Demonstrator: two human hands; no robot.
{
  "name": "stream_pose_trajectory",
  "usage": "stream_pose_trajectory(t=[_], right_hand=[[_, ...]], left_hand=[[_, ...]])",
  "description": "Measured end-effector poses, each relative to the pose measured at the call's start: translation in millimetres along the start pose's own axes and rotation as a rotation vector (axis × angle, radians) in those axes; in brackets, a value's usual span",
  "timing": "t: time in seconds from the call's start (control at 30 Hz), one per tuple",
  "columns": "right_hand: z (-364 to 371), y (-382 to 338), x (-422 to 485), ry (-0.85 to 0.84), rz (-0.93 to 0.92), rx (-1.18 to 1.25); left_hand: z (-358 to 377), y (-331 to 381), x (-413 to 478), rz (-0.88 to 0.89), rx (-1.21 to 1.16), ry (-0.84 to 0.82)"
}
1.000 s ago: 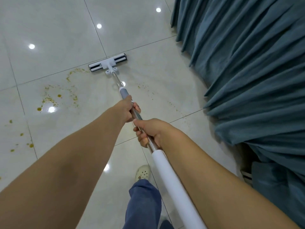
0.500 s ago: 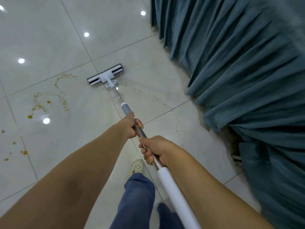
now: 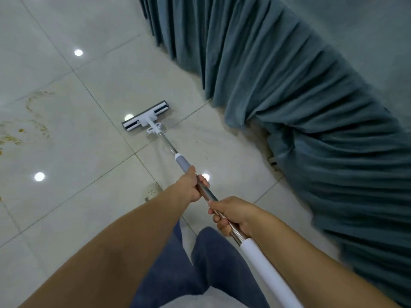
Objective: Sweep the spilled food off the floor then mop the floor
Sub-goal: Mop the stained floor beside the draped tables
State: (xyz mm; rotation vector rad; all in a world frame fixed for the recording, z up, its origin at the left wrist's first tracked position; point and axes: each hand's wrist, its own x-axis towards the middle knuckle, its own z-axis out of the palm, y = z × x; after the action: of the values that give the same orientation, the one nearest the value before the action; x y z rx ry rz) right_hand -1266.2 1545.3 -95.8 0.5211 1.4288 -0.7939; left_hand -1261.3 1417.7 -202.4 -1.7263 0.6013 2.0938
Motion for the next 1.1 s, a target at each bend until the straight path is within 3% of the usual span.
stream_pose_trajectory(t=[0.17,0.3,0.6,0.93,1.1], right_hand=[[-63.4,84.0,-44.1,0.041,0.045,-0.015],[-84.5,88.5,-54.5,0.057,0.078,-0.029],[-71.6,-1.8,-27.2,-0.029,0.039,0.025],[-36.0,-208.7,51.5,-0.081,-0.017,0.113],[-36.4,-262.6,78.5,-0.119,0.003,0.154]], left_hand=[[47.7,-103.1,-24.1,-0.077,0.021,-0.039],[68.7,-119.2,-28.2,-0.091,0.027,-0.038],[75.3,-26.5,-7.8,-0.044,-0.053,-0.054],[87.9,192.7,50.3,0.104,-0.045,0.014],[99.0,251.1,75.5,0.096,-0.037,0.067]])
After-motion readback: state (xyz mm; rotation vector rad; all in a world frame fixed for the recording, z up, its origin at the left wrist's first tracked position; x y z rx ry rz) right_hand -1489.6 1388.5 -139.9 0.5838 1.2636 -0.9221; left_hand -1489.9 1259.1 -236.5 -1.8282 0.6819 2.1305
